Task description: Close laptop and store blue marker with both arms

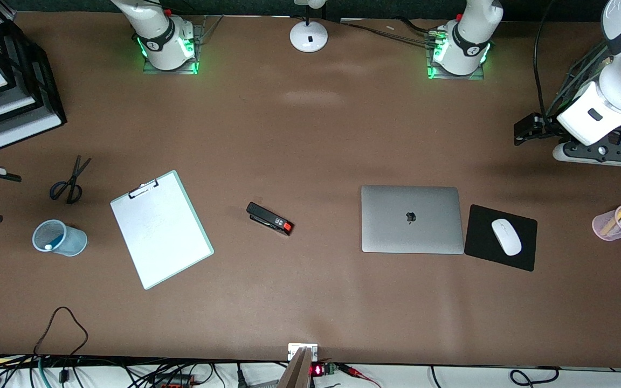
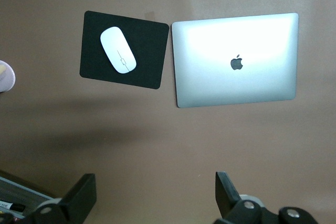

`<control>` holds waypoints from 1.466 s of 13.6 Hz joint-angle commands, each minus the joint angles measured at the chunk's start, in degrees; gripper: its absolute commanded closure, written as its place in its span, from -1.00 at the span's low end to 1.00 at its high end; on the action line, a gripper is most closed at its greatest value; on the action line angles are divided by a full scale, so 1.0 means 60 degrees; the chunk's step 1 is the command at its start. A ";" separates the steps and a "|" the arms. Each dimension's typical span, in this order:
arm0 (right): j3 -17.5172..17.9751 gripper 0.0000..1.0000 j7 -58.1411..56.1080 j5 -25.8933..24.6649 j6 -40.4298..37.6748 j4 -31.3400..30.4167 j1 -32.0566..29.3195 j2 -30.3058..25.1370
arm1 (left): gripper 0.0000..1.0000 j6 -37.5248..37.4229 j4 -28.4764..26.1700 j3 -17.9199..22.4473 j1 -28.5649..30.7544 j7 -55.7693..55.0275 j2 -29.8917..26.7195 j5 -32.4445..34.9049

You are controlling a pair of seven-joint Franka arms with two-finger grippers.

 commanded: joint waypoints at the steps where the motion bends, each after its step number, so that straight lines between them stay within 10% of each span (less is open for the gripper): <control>1: -0.0048 -1.00 0.1301 -0.0674 -0.0189 0.0356 0.0648 -0.0087 | -1.00 -0.0090 -0.0001 0.0022 -0.0026 -0.0021 -0.0161 0.0154; 12: -0.0004 -1.00 0.8082 -0.3823 -0.0189 0.0181 0.3330 -0.0893 | -1.00 -0.0076 -0.0001 0.0066 -0.0012 -0.0007 -0.0161 0.0140; 20: -0.0018 -1.00 1.1236 -0.5567 0.0745 -0.2760 0.3551 -0.2518 | -1.00 -0.0090 -0.0001 0.0080 -0.0012 -0.0007 -0.0176 0.0140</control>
